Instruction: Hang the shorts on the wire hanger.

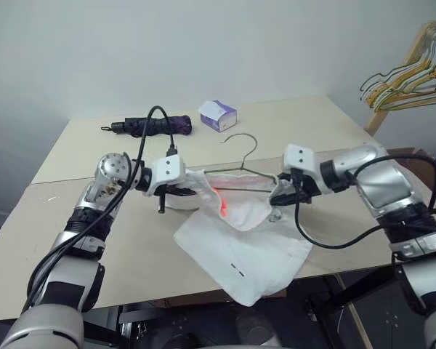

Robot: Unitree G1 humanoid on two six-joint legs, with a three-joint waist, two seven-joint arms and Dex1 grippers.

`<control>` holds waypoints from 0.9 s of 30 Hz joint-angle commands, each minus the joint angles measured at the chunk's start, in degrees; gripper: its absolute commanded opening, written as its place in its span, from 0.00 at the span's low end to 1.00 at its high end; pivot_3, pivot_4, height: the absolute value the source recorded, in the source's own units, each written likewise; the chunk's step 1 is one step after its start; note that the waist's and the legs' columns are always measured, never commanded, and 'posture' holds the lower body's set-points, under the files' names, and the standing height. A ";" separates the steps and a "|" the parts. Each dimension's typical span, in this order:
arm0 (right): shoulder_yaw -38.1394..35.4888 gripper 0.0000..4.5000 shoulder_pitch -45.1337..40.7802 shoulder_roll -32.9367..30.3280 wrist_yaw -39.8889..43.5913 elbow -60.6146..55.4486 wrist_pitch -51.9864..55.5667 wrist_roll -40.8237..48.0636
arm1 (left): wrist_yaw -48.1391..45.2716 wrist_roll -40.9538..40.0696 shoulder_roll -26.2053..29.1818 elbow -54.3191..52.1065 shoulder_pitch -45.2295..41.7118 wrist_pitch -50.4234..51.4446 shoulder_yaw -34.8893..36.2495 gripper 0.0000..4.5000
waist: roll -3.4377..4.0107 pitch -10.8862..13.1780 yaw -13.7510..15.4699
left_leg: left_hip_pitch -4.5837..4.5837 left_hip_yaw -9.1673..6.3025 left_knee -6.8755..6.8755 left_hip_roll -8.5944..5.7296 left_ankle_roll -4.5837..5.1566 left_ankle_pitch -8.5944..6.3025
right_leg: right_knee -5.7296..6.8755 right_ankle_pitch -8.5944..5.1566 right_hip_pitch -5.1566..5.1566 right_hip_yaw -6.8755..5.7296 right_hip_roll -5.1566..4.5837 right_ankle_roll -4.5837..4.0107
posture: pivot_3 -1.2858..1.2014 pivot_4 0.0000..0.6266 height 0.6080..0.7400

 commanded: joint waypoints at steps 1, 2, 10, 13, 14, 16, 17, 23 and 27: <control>-0.77 0.33 -1.85 0.33 1.25 -0.81 -0.67 -0.58 | -0.23 -1.46 -0.02 -1.44 -1.90 -1.34 1.31 0.00 | 0.00 0.00 -0.06 | 0.00 0.00 0.00 0.00 0.00 0.00 | 0.00 0.00 0.00 0.00 0.00 0.00 | 0.36 0.00 1.00; -0.76 0.26 -1.76 0.38 1.39 -0.85 -0.77 -0.88 | -0.30 -1.47 -0.07 -1.40 -1.96 -1.38 1.32 0.00 | 0.00 0.00 -0.07 | 0.00 0.00 0.00 0.00 0.00 0.00 | 0.00 0.00 0.00 0.00 0.00 0.00 | 0.36 0.00 1.00; -1.59 0.01 -0.91 -0.05 2.78 -2.57 0.68 -1.45 | -1.56 -2.18 -0.28 -0.95 -2.16 -2.46 1.58 0.00 | 0.00 0.00 -0.12 | 0.00 0.00 0.00 0.00 0.00 0.00 | 0.01 0.00 0.00 0.00 0.00 0.00 | 0.36 0.00 1.00; -2.90 0.01 -0.51 -0.59 3.22 -4.43 4.13 -0.21 | -3.58 -5.25 -0.51 -1.53 -1.82 -1.35 3.15 0.00 | 0.00 0.00 -0.12 | 0.00 0.00 0.00 0.00 0.00 0.00 | 0.01 0.00 -0.01 0.01 0.00 0.00 | 0.36 0.00 1.00; -3.52 0.00 0.05 -1.11 3.56 -5.43 5.40 0.49 | -4.08 -6.28 -0.58 -1.54 -1.91 -1.01 3.80 0.06 | 0.00 0.00 -0.12 | 0.00 0.00 0.00 0.00 0.00 0.00 | 0.01 0.00 -0.02 0.01 0.00 0.00 | 0.36 0.00 1.00; -4.89 0.00 1.82 -2.64 4.37 -7.99 8.31 2.35 | -3.85 -7.37 -0.61 -0.61 -2.81 0.56 4.92 0.19 | 0.00 0.00 -0.06 | 0.00 -0.01 0.00 0.00 0.00 0.00 | 0.00 0.00 -0.01 0.00 0.00 0.00 | 0.36 0.00 1.00; -5.56 0.00 2.88 -3.49 4.56 -9.36 9.82 3.19 | -3.59 -7.56 -0.50 0.27 -3.25 0.08 5.38 0.25 | -0.01 0.00 0.02 | -0.01 -0.02 0.00 0.00 0.00 0.00 | -0.01 -0.01 -0.01 0.00 0.00 0.01 | 0.36 0.00 1.00; -12.81 0.00 13.11 -8.33 0.97 -18.53 20.00 9.26 | 4.89 -7.07 0.03 8.59 -8.21 -2.75 9.71 0.69 | -0.02 0.01 -0.05 | -0.01 -0.02 0.01 0.00 0.00 0.00 | -0.01 -0.07 0.00 -0.02 -0.01 0.12 | 0.35 0.00 1.00; -20.33 0.00 21.83 -9.83 -5.65 -25.62 28.60 12.78 | 10.42 -10.65 -1.51 7.80 -9.38 1.31 14.44 0.99 | -0.03 0.01 -0.24 | -0.08 -0.01 0.02 0.01 0.00 -0.01 | -0.01 -0.15 -0.04 -0.01 -0.01 0.27 | 0.35 0.00 1.00</control>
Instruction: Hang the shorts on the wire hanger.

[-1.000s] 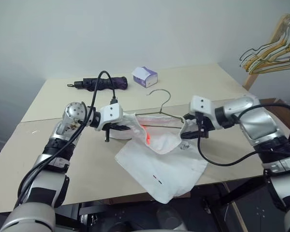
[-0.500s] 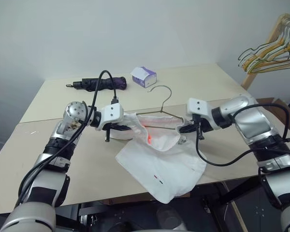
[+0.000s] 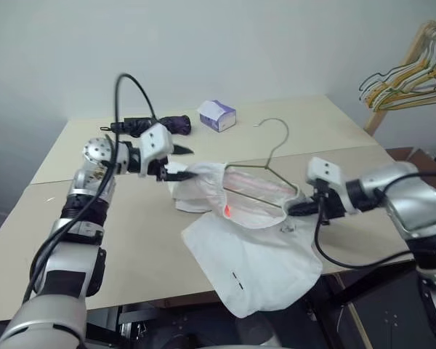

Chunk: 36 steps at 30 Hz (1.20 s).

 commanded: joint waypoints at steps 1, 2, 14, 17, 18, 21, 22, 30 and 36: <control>-6.64 0.00 3.02 -1.04 -4.93 -6.44 5.75 3.16 | 4.95 -3.36 -0.95 -2.73 -1.34 2.60 4.34 1.00 | 0.00 -0.01 -0.05 | 0.00 0.01 0.02 0.00 0.00 0.00 | 0.01 0.00 -0.01 0.00 0.00 0.00 | 0.35 0.00 1.00; -9.62 0.00 5.66 -0.86 -7.08 -8.81 8.84 4.14 | 7.65 -4.54 -1.98 -5.80 -0.78 5.16 5.55 1.00 | 0.00 -0.01 0.02 | 0.00 0.00 0.03 0.00 0.00 0.00 | 0.02 0.00 0.00 0.01 0.00 0.00 | 0.34 0.00 1.00; -38.67 0.00 13.69 9.78 -32.59 -22.01 43.09 5.15 | 19.55 -27.74 -10.24 -44.89 7.68 37.05 10.43 1.00 | 0.11 -0.17 -0.08 | -0.19 0.09 0.65 0.02 0.15 -0.20 | 0.28 0.14 0.02 0.05 0.02 -0.24 | 0.31 0.00 1.00; -41.42 0.00 10.93 10.90 -39.78 -19.48 43.09 5.07 | 19.73 -31.89 -10.51 -46.56 6.32 40.00 11.18 1.00 | 0.19 -0.22 -0.39 | -0.18 0.18 0.65 0.03 0.15 -0.24 | 0.27 0.14 0.01 0.09 0.02 -0.25 | 0.30 0.00 1.00; -41.67 0.00 9.20 11.00 -42.19 -18.38 43.09 4.53 | 19.90 -33.04 -10.57 -46.71 5.76 40.76 11.42 1.00 | 0.19 -0.22 -0.58 | -0.18 0.20 0.65 0.03 0.16 -0.24 | 0.27 0.14 0.01 0.10 0.02 -0.25 | 0.30 0.00 1.00; -43.71 0.00 3.07 12.25 -50.03 -14.39 43.09 2.39 | 21.16 -36.02 -11.03 -46.64 4.29 43.05 12.20 1.00 | 0.19 -0.23 -1.51 | -0.17 0.26 0.66 0.03 0.16 -0.24 | 0.26 0.14 0.03 0.11 0.02 -0.26 | 0.30 0.00 1.00; -44.61 0.00 0.59 12.92 -53.07 -12.36 43.09 1.43 | 21.57 -36.92 -11.15 -46.46 3.88 43.81 12.51 1.00 | 0.19 -0.23 -1.73 | -0.17 0.27 0.66 0.03 0.16 -0.24 | 0.25 0.14 0.05 0.11 0.02 -0.26 | 0.30 0.00 1.00; -50.03 0.00 -18.46 15.62 -71.24 0.19 43.09 -8.35 | 21.55 -39.49 -10.39 -47.27 3.06 45.66 12.34 1.00 | 0.24 -0.25 -2.73 | -0.06 0.44 0.63 0.03 0.20 -0.25 | 0.21 0.16 0.18 0.24 0.02 -0.30 | 0.31 0.00 1.00; -50.65 0.00 -26.62 13.39 -74.67 7.26 43.09 -11.04 | 22.28 -39.45 -10.78 -48.94 4.00 45.42 12.02 1.00 | 0.24 -0.25 -3.07 | 0.25 0.53 0.62 0.04 0.31 -0.33 | 0.02 0.16 0.83 0.22 0.02 -0.30 | 0.31 0.00 1.00</control>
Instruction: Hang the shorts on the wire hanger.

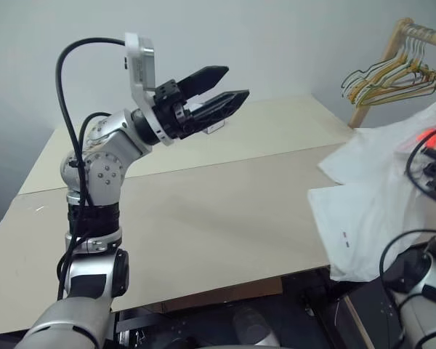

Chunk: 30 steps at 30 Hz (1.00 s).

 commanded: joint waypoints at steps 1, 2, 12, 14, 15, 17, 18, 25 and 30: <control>-0.35 0.00 -3.58 -2.01 -1.29 2.42 0.44 -1.15 | 0.34 -1.34 0.32 -2.74 -0.03 -0.37 0.62 1.00 | 0.00 0.00 0.00 | 0.00 0.00 0.00 0.00 0.01 0.00 | -0.04 0.00 0.03 0.00 0.00 0.00 | 0.31 0.00 1.00; -2.06 0.00 -5.90 -2.33 -2.31 4.69 0.44 -2.03 | 0.44 -1.31 0.34 -2.93 0.16 -0.36 0.65 1.00 | 0.00 0.00 -0.11 | 0.02 0.01 0.01 0.00 0.01 -0.01 | -0.11 0.00 0.09 0.00 0.00 0.00 | 0.31 0.00 1.00; -11.28 0.00 -16.82 -11.01 -9.52 25.64 -7.71 -6.29 | -0.59 -0.01 1.15 -3.85 1.57 -1.77 0.08 1.00 | -0.01 0.06 -0.11 | 0.38 0.19 -0.02 -0.01 0.12 -0.10 | -0.63 0.06 0.63 0.00 -0.04 0.09 | 0.31 0.00 1.00; -13.79 0.00 -17.41 -12.37 -12.57 29.89 -10.34 -6.77 | -0.93 0.15 1.26 -3.90 1.70 -2.16 -0.06 1.00 | -0.04 0.10 -0.08 | 0.45 0.20 -0.03 0.00 0.13 -0.12 | -0.73 0.06 0.83 -0.02 -0.05 0.09 | 0.32 0.00 1.00; -15.03 0.00 -17.85 -12.82 -13.95 31.51 -11.09 -6.92 | -1.04 0.21 1.35 -3.80 1.69 -2.31 -0.11 1.00 | -0.04 0.10 -0.09 | 0.49 0.18 -0.04 0.00 0.09 -0.16 | -0.83 0.03 0.91 -0.08 -0.04 0.14 | 0.32 0.00 1.00; -15.75 0.00 -17.73 -13.58 -14.44 33.59 -12.39 -6.03 | -1.26 0.21 1.66 -3.58 1.62 -2.54 -0.10 1.00 | -0.07 0.12 -0.17 | 0.50 0.21 -0.04 0.02 -0.16 -0.33 | -0.95 0.02 0.98 -0.09 -0.05 0.15 | 0.32 0.00 1.00; -16.54 0.00 -17.86 -13.85 -15.11 34.64 -12.80 -5.71 | -1.38 0.18 1.81 -3.51 1.61 -2.60 -0.08 1.00 | -0.06 0.12 -0.21 | 0.51 0.23 -0.03 0.02 -0.15 -0.34 | -0.99 0.02 1.01 -0.09 -0.05 0.18 | 0.32 0.00 1.00; -18.86 0.00 -14.92 -14.43 -17.62 39.14 -16.33 -4.39 | -2.07 0.19 2.37 -3.62 1.76 -2.84 -0.19 1.00 | -0.12 0.16 -0.17 | 0.51 0.29 -0.04 0.10 -0.09 -0.38 | -1.41 0.05 1.12 -0.19 -0.03 0.47 | 0.32 0.00 1.00; -14.36 0.13 -11.39 -13.42 -15.19 36.61 -16.49 -2.97 | -2.89 0.42 2.92 -3.35 1.62 -3.06 -0.26 1.00 | -0.22 0.22 -0.17 | 0.48 0.30 -0.03 0.09 -0.05 -0.40 | -1.46 0.08 1.13 -0.20 -0.03 0.50 | 0.32 0.00 1.00</control>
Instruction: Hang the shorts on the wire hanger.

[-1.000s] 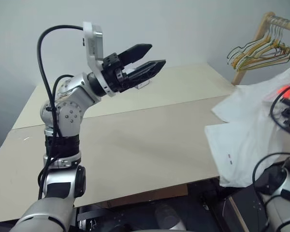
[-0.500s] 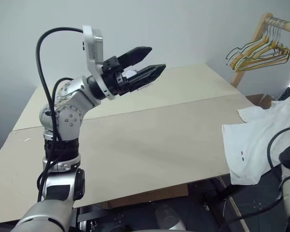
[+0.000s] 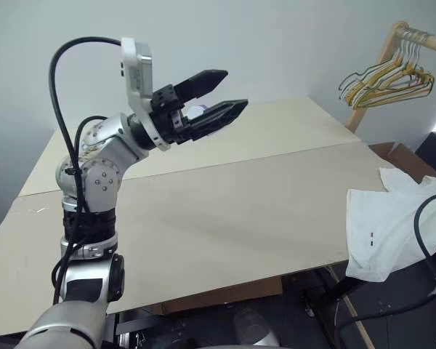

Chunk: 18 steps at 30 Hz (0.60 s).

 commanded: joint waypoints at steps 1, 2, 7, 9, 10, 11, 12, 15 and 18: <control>4.21 0.18 2.42 0.83 2.45 -3.43 -0.30 1.96 | -0.78 0.17 1.15 -0.67 -0.64 -1.49 0.46 1.00 | -0.02 0.01 -0.02 | -0.01 -0.01 0.00 0.00 0.00 0.00 | 0.00 0.01 0.00 -0.01 0.00 0.00 | 0.32 0.00 1.00; 5.48 0.28 3.12 1.19 2.95 -4.83 -0.34 2.17 | -0.80 0.14 1.19 -0.67 -0.67 -1.45 0.49 1.00 | -0.01 0.01 -0.04 | 0.00 0.01 0.01 0.00 0.01 0.01 | -0.01 0.02 0.00 0.01 0.00 0.02 | 0.32 0.00 1.00; 12.56 0.64 7.18 2.83 4.69 -13.50 -1.75 1.37 | -0.93 -0.12 1.41 -1.12 -0.61 -1.19 0.52 1.00 | 0.14 0.00 0.07 | 0.02 0.04 0.02 0.00 0.03 0.01 | 0.00 0.03 -0.02 0.05 -0.01 0.06 | 0.32 0.00 1.00; 13.91 0.80 8.57 3.59 4.50 -16.50 -1.78 0.91 | -1.08 -0.14 1.44 -1.21 -0.60 -1.09 0.45 1.00 | 0.14 0.01 0.16 | 0.01 0.01 0.02 -0.01 0.05 0.02 | -0.01 0.04 -0.05 0.05 -0.01 0.07 | 0.32 0.00 1.00; 14.79 0.85 9.33 3.99 4.38 -18.12 -1.92 0.62 | -1.18 -0.11 1.44 -1.15 -0.68 -1.09 0.37 1.00 | 0.14 0.01 0.17 | 0.01 -0.01 0.03 -0.01 0.05 0.02 | -0.02 0.04 -0.08 0.05 -0.01 0.08 | 0.32 0.00 1.00; 15.63 0.91 10.17 4.47 3.92 -19.80 -2.22 0.14 | -1.23 -0.15 1.41 -1.12 -0.77 -1.05 0.32 1.00 | 0.13 0.01 0.15 | 0.01 -0.04 0.03 -0.01 0.05 0.02 | -0.04 0.05 -0.10 0.05 -0.01 0.09 | 0.32 0.00 1.00; 16.18 0.99 10.87 5.09 3.26 -21.52 -2.40 -0.40 | -1.25 -0.21 1.38 -1.09 -0.85 -1.01 0.29 1.00 | 0.14 0.01 0.12 | 0.01 -0.04 0.03 -0.01 0.05 0.01 | -0.07 0.06 -0.12 0.05 -0.01 0.10 | 0.32 0.00 1.00; 17.75 0.99 13.02 7.26 0.51 -26.37 -3.44 -2.71 | -1.41 -0.50 1.30 -1.12 -0.87 -0.89 0.22 1.00 | 0.16 -0.01 0.09 | 0.06 -0.06 0.03 -0.01 0.04 0.01 | -0.05 0.07 -0.12 0.07 -0.01 0.11 | 0.31 0.00 1.00; 20.96 0.99 16.71 9.48 -3.21 -31.36 -9.03 -6.36 | -1.77 -0.37 1.17 -0.80 -0.90 -1.02 -0.07 1.00 | 0.18 -0.01 0.11 | 0.08 -0.11 0.02 -0.01 0.04 0.01 | -0.03 0.07 -0.15 0.08 -0.01 0.11 | 0.31 0.00 1.00</control>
